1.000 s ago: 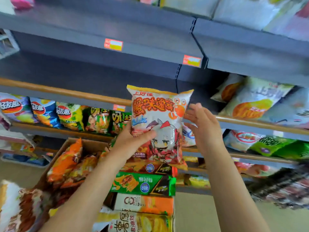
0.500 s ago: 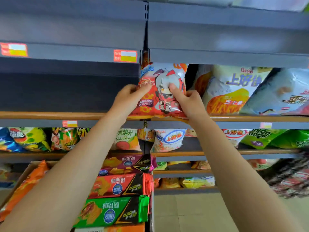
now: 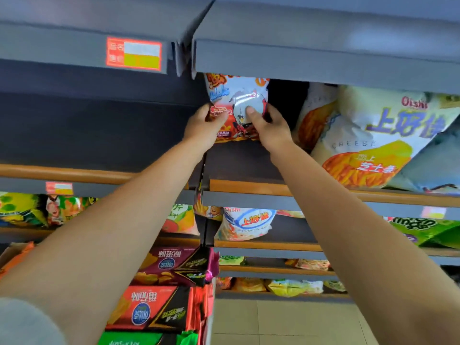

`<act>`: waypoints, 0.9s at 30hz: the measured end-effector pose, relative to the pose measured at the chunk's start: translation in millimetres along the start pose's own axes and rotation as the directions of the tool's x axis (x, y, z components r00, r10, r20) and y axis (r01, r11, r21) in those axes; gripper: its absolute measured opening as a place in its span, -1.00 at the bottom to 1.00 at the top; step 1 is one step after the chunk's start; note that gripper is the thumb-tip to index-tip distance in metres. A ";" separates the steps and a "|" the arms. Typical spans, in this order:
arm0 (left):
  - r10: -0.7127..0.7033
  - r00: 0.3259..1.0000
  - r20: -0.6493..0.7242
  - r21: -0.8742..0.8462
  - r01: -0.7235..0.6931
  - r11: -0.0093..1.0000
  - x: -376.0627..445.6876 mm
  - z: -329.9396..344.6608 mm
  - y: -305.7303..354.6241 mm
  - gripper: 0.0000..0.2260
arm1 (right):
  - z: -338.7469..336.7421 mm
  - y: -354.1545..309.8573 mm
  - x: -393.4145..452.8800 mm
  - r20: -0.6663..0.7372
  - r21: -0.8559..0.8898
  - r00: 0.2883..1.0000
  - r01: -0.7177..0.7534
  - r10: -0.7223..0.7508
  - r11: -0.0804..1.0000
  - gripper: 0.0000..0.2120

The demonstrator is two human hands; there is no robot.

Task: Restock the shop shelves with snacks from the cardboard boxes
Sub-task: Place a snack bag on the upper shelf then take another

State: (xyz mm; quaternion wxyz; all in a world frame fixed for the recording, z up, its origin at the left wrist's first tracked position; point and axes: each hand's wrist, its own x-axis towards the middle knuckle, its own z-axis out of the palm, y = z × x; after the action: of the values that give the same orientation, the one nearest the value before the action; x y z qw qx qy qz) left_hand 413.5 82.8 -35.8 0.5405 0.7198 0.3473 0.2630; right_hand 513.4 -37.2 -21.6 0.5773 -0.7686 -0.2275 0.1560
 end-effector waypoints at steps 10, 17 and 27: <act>0.034 0.999 -0.003 0.021 -0.034 0.999 27.4 56.2 13.1 -0.53 | -14.2 20.6 43.9 -0.145 0.023 0.988 -0.047 0.049 0.999 -0.28; 0.029 0.995 0.098 0.059 -0.034 0.998 30.2 60.3 16.0 -0.47 | -20.2 23.8 47.6 -0.096 -0.007 0.994 -0.043 0.042 0.999 -0.29; 0.086 0.996 -0.005 -0.066 -0.086 0.994 -53.6 -23.3 20.8 -0.83 | 6.2 -12.7 -67.8 -0.160 0.134 0.984 0.095 -0.073 0.986 -0.70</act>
State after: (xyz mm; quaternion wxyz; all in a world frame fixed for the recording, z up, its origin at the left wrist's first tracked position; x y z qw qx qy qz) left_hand 367.2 51.0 -9.5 0.5516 0.7156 0.3078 0.2982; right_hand 450.6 -65.1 -12.8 0.6523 -0.7251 -0.2029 0.0871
